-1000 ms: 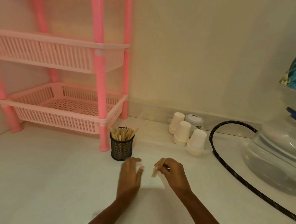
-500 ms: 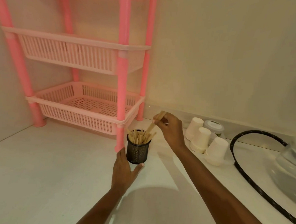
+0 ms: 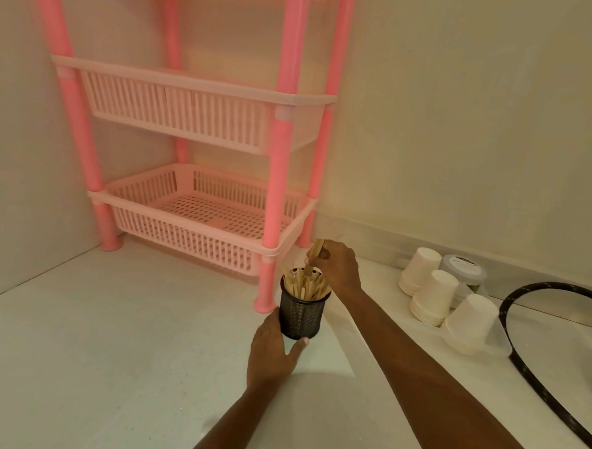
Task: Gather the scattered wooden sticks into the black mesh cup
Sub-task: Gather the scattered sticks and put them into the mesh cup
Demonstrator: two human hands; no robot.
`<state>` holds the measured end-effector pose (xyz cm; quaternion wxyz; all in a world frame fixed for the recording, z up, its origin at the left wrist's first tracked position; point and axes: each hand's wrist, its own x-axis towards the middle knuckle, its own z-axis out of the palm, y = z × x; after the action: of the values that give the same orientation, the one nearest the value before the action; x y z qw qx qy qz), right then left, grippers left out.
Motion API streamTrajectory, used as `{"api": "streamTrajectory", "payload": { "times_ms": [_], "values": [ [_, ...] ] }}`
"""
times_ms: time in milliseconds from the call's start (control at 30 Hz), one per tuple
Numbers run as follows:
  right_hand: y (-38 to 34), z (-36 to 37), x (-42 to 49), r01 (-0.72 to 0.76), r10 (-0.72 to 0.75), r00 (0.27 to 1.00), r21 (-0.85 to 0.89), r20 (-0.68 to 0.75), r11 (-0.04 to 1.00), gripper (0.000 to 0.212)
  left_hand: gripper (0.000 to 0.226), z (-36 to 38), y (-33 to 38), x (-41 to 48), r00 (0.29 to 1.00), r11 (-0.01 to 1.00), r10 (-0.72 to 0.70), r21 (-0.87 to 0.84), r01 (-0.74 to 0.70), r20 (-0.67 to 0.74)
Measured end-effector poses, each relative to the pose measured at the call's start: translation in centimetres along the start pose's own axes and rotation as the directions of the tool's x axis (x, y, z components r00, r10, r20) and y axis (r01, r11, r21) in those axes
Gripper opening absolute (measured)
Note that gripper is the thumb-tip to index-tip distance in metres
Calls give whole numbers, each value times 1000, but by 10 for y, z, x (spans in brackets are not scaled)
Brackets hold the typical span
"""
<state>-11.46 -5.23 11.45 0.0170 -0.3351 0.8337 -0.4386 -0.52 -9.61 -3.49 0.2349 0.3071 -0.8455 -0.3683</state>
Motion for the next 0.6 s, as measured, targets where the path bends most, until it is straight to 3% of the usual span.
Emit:
{"api": "streamTrajectory", "payload": {
  "times_ms": [167,233,300,333,400,467,600],
  "values": [
    [5,7,4,-59,71,991,-100,112,993,8,73,2,0,2,999,999,-48,28,47,26],
    [9,8,7,-76,94,985,-119,147,990,31,72,2,1,2,998,998,-60,34,59,30],
    [10,6,6,-76,92,980,-96,175,992,17,72,2,1,2,997,997,-74,35,73,30],
    [10,5,6,-66,78,982,-71,175,995,11,72,2,1,1,997,997,-75,34,74,31],
    [11,1,5,-30,35,989,-38,143,999,37,71,1,1,1,998,997,-63,35,62,28],
    [10,-1,3,60,-57,992,-17,114,998,43,71,1,1,1,998,997,-64,37,63,27],
    [10,0,1,170,-127,960,-162,249,972,42,71,1,2,1,995,995,-87,47,85,39]
  ]
}}
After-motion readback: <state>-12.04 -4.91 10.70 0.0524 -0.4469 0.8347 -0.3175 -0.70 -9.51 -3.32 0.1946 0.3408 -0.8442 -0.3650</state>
